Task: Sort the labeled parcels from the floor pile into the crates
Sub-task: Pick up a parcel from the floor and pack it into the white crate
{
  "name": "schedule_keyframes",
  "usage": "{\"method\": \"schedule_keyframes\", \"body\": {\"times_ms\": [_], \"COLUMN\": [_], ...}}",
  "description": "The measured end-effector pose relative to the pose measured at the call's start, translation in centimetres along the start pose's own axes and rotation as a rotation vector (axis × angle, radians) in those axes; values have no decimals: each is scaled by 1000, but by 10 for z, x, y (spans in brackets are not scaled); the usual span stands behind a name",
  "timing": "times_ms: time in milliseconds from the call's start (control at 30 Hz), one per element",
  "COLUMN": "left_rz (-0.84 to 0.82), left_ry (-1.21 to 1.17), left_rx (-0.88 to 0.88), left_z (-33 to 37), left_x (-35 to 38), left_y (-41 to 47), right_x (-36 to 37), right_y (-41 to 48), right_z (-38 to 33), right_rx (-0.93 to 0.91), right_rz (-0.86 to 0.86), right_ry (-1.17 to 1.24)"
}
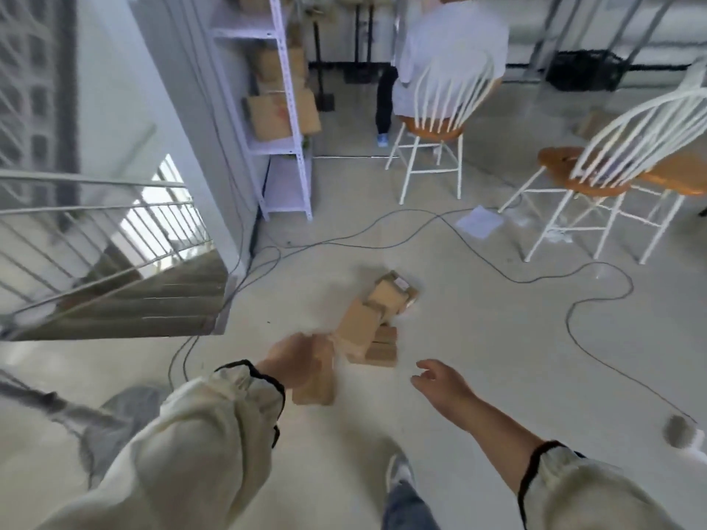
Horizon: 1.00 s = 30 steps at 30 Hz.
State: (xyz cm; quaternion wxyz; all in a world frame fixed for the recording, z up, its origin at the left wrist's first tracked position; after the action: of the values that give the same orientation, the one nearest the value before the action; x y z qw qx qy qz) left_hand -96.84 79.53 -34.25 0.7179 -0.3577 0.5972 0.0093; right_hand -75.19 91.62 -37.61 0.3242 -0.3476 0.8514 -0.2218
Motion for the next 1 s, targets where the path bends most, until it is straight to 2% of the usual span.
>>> {"method": "schedule_keyframes", "body": {"times_ms": [167, 367, 467, 600, 767, 867, 933, 1000], "left_rz": [-25, -84, -103, -120, -144, -66, -28, -22], "left_ry": [-135, -113, -113, 3, -2, 153, 120, 14], "left_rx": [-235, -264, -272, -280, -399, -373, -393, -417], "left_z": [-52, -69, -78, -100, -141, -170, -192, -203], "left_x": [32, 123, 198, 332, 482, 503, 493, 497], "left_y": [54, 159, 230, 338, 456, 516, 542, 555], "right_x": [36, 104, 168, 254, 337, 366, 376, 388], "right_y": [96, 242, 322, 441, 580, 644, 666, 683], "right_z": [-15, 18, 69, 148, 234, 239, 222, 226], "right_rx": [12, 41, 92, 82, 113, 123, 90, 150], "right_rz": [-175, -266, -316, -339, -339, -401, -421, -464], "right_ry": [-165, -309, -337, -409, -402, -418, -394, -359]}}
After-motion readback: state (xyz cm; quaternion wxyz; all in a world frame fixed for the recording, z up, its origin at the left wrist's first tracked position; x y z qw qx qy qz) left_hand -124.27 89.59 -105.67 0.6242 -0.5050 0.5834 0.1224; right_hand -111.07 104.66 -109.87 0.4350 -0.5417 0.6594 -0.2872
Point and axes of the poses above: each hand's wrist, its own y-axis towards the middle knuckle, its own x-axis out of the palm, z = x × y, the point moved 9 cm from there along y, towards the middle knuckle, and after that the axes turned 13 degrees about y, right-handed, at the moved point
